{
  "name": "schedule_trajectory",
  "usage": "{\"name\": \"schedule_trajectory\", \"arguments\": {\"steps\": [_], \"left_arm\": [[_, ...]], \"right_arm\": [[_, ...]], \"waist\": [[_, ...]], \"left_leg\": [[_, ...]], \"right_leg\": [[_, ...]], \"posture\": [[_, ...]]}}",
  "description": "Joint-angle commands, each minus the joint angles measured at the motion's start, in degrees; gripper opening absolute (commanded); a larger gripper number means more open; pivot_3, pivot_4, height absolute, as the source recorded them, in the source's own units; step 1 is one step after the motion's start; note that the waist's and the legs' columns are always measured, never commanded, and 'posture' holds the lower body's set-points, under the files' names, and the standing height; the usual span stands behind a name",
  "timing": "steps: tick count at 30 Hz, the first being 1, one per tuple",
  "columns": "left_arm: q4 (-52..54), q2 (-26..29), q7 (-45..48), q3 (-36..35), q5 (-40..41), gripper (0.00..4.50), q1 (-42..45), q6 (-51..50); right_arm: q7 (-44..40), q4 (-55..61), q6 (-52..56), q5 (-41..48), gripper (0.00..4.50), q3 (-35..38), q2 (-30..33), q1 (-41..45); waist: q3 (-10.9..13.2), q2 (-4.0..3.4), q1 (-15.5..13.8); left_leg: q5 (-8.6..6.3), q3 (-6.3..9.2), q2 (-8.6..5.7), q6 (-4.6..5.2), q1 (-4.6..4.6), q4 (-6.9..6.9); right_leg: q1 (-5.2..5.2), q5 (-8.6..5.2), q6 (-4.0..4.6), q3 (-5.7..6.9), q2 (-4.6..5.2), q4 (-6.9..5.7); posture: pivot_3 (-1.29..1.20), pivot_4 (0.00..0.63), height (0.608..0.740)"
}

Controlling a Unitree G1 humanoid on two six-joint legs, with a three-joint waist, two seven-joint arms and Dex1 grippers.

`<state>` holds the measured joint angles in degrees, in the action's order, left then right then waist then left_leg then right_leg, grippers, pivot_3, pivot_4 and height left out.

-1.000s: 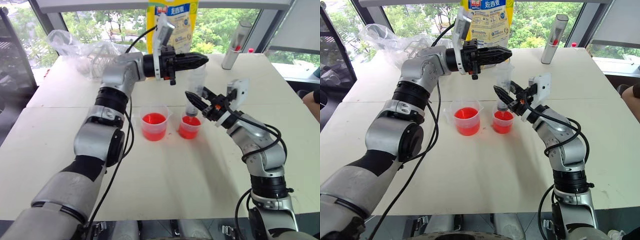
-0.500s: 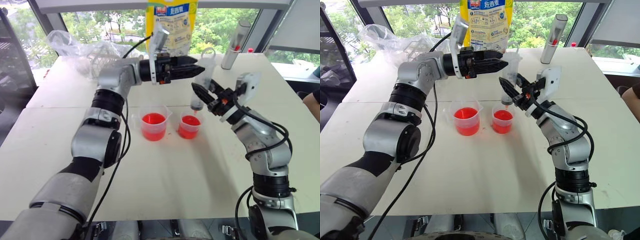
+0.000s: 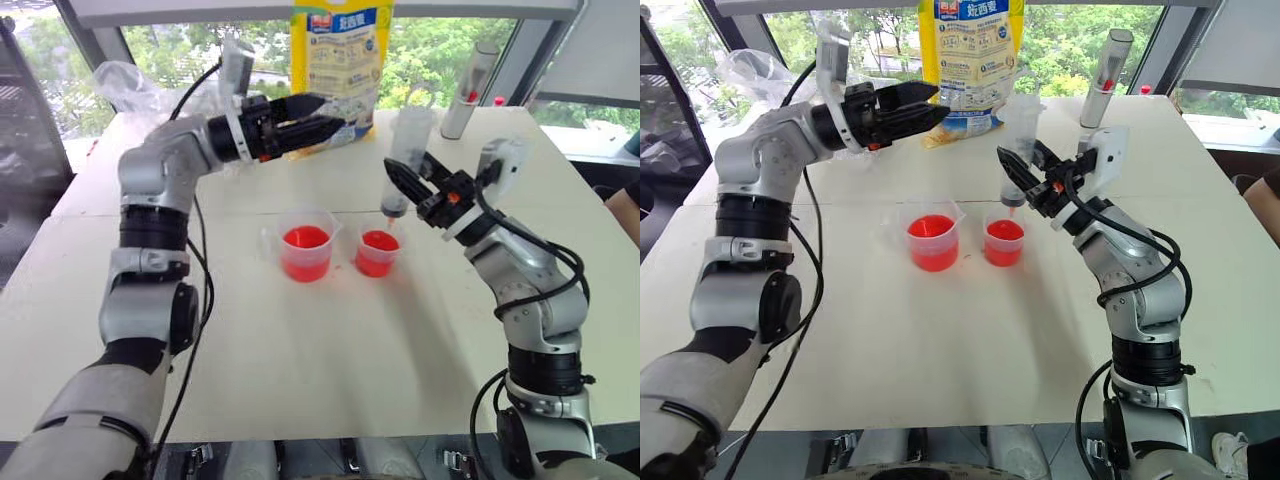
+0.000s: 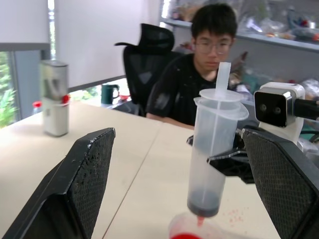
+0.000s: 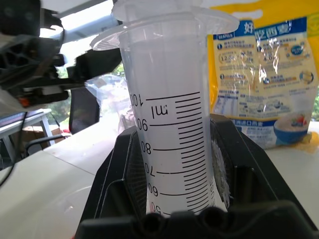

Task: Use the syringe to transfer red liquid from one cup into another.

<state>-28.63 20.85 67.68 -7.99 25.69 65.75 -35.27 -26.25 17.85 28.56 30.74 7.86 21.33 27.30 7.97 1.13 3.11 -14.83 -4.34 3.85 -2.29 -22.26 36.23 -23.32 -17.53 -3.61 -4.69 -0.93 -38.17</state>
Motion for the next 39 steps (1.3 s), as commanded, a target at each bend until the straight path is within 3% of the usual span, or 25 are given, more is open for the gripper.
{"name": "schedule_trajectory", "arguments": {"steps": [1,4,8,13,17,24,34,39], "left_arm": [[17.1,4.7,-0.5,-0.1,4.4,4.15,-8.5,-5.8],[25.0,7.7,-2.3,-1.0,6.6,4.15,-14.0,-8.9],[33.2,10.1,-4.4,-1.7,9.5,4.15,-19.8,-11.0],[39.9,12.9,-5.8,-1.5,11.3,4.15,-25.6,-10.5],[42.8,13.8,-7.3,-1.5,12.9,4.15,-28.4,-10.3],[47.0,15.2,-8.7,0.1,12.7,4.15,-33.1,-8.6],[49.3,18.9,-8.4,2.9,10.8,4.15,-36.1,-5.5],[49.7,19.8,-8.5,3.6,10.6,4.20,-36.3,-4.9]], "right_arm": [[3.1,-0.8,9.9,6.7,1.40,4.5,2.7,7.3],[6.5,-7.6,24.7,16.0,1.40,10.7,7.7,18.8],[4.1,-17.6,44.5,15.5,1.40,5.9,19.9,29.9],[4.2,-27.3,57.4,11.1,1.40,-0.5,24.5,34.1],[3.6,-29.8,61.6,8.2,1.40,-4.6,24.9,32.1],[10.5,-37.4,61.0,-0.6,1.40,-2.0,17.9,28.5],[9.6,-40.8,57.1,-6.1,1.40,-4.1,15.1,26.1],[8.6,-40.2,57.6,-7.1,3.83,-3.7,15.0,25.9]], "waist": [[0.0,-0.01,-0.3],[0.0,-0.07,-0.3],[0.0,-0.01,-1.0],[-0.1,0.16,-0.6],[-0.1,0.12,-0.6],[-0.1,0.13,-0.5],[-0.1,0.07,-0.5],[-0.1,0.07,-0.5]], "left_leg": [[0.00,-0.01,0.00,0.00,0.09,0.00],[0.00,-0.06,0.02,0.00,0.11,0.04],[0.00,-0.03,-0.05,0.01,0.07,-0.06],[-0.06,-0.03,-0.10,0.11,0.04,-0.11],[-0.06,-0.04,-0.11,0.12,-0.01,-0.10],[-0.06,-0.04,-0.10,0.11,0.00,-0.09],[-0.06,-0.05,-0.13,0.11,-0.06,-0.10],[-0.06,-0.05,-0.14,0.11,-0.05,-0.10]], "right_leg": [[0.07,0.00,-0.01,-0.12,0.10,0.01],[0.02,0.01,-0.02,-0.18,0.29,-0.06],[0.08,0.00,0.00,-0.07,0.52,0.09],[0.10,-0.01,0.02,-0.14,0.54,0.27],[0.01,0.00,0.00,-0.21,0.52,0.22],[-0.01,0.00,-0.01,-0.21,0.46,0.21],[-0.05,0.00,-0.01,-0.21,0.38,0.23],[-0.05,0.00,-0.01,-0.20,0.31,0.23]], "posture": [[0.00,0.150,0.740],[0.00,0.150,0.740],[0.00,0.150,0.740],[0.00,0.150,0.740],[0.00,0.150,0.740],[0.00,0.150,0.740],[0.00,0.150,0.740],[0.00,0.150,0.740]]}}
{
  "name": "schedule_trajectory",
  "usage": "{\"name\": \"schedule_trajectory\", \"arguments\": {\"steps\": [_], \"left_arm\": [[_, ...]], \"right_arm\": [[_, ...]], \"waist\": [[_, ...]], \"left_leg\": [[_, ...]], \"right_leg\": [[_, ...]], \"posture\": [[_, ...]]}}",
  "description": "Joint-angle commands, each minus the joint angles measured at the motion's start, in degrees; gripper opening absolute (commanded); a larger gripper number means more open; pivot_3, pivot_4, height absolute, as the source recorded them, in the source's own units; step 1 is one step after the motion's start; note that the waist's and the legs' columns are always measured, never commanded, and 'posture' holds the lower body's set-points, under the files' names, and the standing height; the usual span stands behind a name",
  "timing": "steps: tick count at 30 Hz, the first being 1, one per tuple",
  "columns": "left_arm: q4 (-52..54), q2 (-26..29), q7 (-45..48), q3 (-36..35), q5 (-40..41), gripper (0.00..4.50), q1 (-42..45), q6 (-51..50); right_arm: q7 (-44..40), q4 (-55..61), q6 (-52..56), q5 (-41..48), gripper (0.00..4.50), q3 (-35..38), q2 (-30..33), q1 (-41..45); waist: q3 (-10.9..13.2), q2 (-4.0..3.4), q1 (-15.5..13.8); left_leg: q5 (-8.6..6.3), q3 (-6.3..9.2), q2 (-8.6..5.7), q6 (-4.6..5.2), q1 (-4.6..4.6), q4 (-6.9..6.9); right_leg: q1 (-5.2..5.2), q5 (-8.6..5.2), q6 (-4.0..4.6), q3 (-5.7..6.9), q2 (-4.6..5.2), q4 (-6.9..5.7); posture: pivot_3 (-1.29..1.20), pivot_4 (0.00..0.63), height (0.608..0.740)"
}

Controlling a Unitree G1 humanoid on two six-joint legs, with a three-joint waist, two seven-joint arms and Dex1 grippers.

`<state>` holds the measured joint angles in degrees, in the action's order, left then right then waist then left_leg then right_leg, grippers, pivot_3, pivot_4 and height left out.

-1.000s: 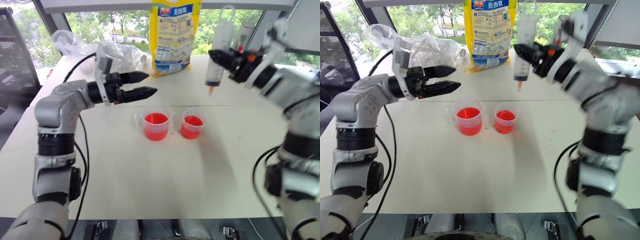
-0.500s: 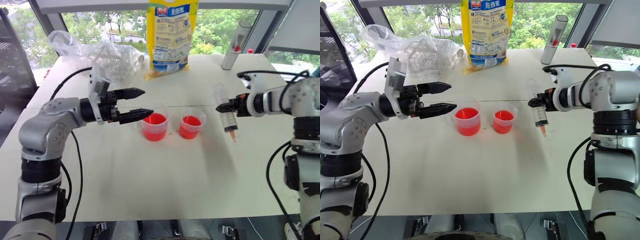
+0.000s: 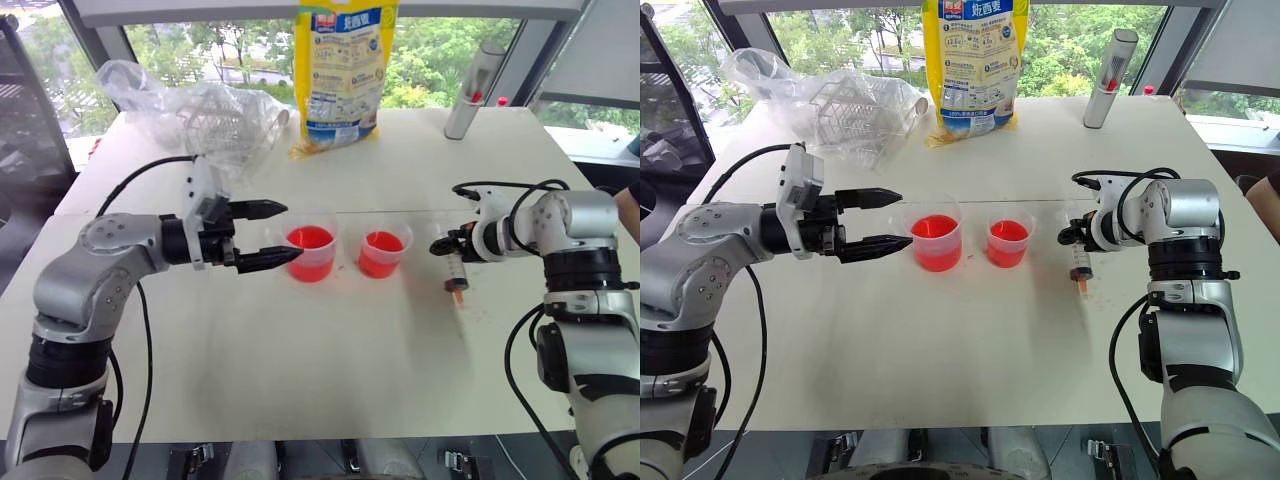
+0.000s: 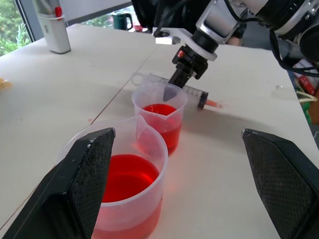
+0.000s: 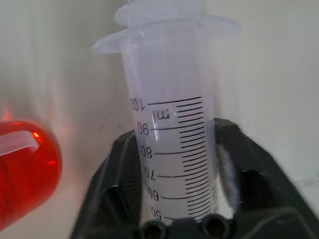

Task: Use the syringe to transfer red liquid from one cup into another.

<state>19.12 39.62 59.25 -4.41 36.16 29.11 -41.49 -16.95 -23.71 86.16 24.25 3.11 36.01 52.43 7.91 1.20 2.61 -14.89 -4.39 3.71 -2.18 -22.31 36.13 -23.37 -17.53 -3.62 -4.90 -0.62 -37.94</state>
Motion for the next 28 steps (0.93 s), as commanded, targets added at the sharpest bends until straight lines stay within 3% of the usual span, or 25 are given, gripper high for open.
{"name": "schedule_trajectory", "arguments": {"steps": [1,6,8,12,15,22,28], "left_arm": [[2.0,1.1,0.0,0.0,0.4,4.20,0.4,1.3],[1.9,1.8,0.3,0.1,1.3,4.20,0.6,0.7],[1.7,3.2,1.8,0.1,2.0,4.20,0.3,0.2],[0.6,6.1,4.3,-0.7,3.7,4.20,0.7,-0.9],[-0.1,7.5,5.5,-0.4,3.8,4.20,0.9,-0.5],[-2.6,9.0,7.5,-0.1,3.0,4.20,1.9,0.8],[-4.2,9.3,8.0,0.0,2.7,4.20,3.1,1.3]], "right_arm": [[-0.9,1.6,0.3,-0.7,4.36,1.2,0.3,0.8],[-2.3,3.7,1.6,-0.8,4.44,1.0,1.1,1.0],[-5.5,8.9,2.0,0.9,4.44,-1.2,4.2,1.2],[-17.8,23.1,-3.6,4.6,4.44,-7.2,16.1,0.0],[-26.4,29.5,-6.7,7.5,4.44,-7.7,24.3,-2.3],[-49.6,42.6,-19.3,15.4,4.44,2.9,41.4,-16.3],[-52.5,44.8,-25.2,14.1,4.44,8.6,45.1,-25.2]], "waist": [[0.0,0.00,0.0],[0.0,0.00,0.0],[0.0,-0.05,0.0],[0.1,-0.15,-0.2],[0.1,-0.11,-0.1],[0.1,-0.12,-0.1],[0.1,-0.07,0.0]], "left_leg": [[0.00,0.00,0.00,0.00,0.00,0.00],[0.00,0.01,0.01,0.00,0.01,-0.01],[0.00,0.01,0.01,0.00,0.01,-0.01],[-0.01,0.02,0.00,0.01,-0.04,-0.08],[-0.03,0.04,0.01,0.04,-0.04,-0.11],[-0.03,0.06,0.04,0.05,0.01,-0.09],[-0.04,0.03,0.12,0.05,0.18,-0.04]], "right_leg": [[0.00,0.00,0.00,0.00,-0.02,0.00],[-0.01,0.00,0.00,0.00,-0.06,0.00],[0.00,0.00,0.00,0.00,-0.06,0.00],[-0.06,-0.01,0.00,0.07,-0.05,0.06],[0.03,-0.02,0.00,0.19,-0.06,0.24],[0.10,-0.02,0.00,0.19,-0.03,0.29],[0.24,-0.02,0.00,0.19,0.03,0.31]], "posture": [[0.00,0.150,0.740],[0.00,0.150,0.740],[0.00,0.150,0.740],[0.00,0.150,0.740],[0.00,0.150,0.740],[0.00,0.150,0.740],[0.00,0.150,0.740]]}}
